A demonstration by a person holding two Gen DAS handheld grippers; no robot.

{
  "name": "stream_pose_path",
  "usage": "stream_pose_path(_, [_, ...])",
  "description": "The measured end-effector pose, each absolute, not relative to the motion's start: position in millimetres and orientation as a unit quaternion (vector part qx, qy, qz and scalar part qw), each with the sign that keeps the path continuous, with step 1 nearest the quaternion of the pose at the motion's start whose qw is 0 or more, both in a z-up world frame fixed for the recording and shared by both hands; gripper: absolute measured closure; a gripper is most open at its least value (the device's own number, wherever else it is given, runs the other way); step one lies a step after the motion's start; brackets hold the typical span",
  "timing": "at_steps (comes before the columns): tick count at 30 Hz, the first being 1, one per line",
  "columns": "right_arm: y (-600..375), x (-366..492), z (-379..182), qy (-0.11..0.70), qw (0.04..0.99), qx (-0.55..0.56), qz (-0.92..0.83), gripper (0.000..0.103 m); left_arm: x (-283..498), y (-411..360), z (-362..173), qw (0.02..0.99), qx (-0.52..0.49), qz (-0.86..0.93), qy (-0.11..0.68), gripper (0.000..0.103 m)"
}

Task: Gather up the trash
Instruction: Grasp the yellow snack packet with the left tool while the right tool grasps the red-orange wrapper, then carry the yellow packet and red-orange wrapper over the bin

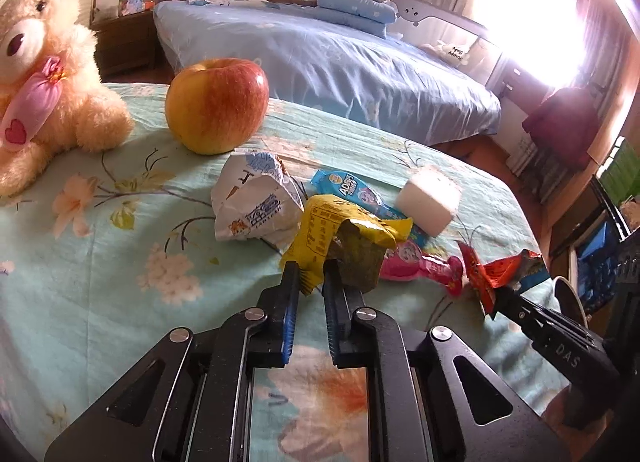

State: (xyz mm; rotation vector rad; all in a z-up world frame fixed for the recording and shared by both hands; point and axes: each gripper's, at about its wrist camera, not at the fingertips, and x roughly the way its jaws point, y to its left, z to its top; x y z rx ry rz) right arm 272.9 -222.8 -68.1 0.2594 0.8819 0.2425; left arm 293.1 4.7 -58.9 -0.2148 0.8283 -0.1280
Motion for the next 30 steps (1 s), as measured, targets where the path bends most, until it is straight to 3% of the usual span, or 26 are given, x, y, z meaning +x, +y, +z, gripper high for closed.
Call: stream_pose_path(30, [-299.8, 181.9, -47.0, 0.393, 0.905, 0.144, 0.074, 0.098, 212.4, -87.1, -36.6, 0.9, -0.084, -0.17, 0.392, 0.096])
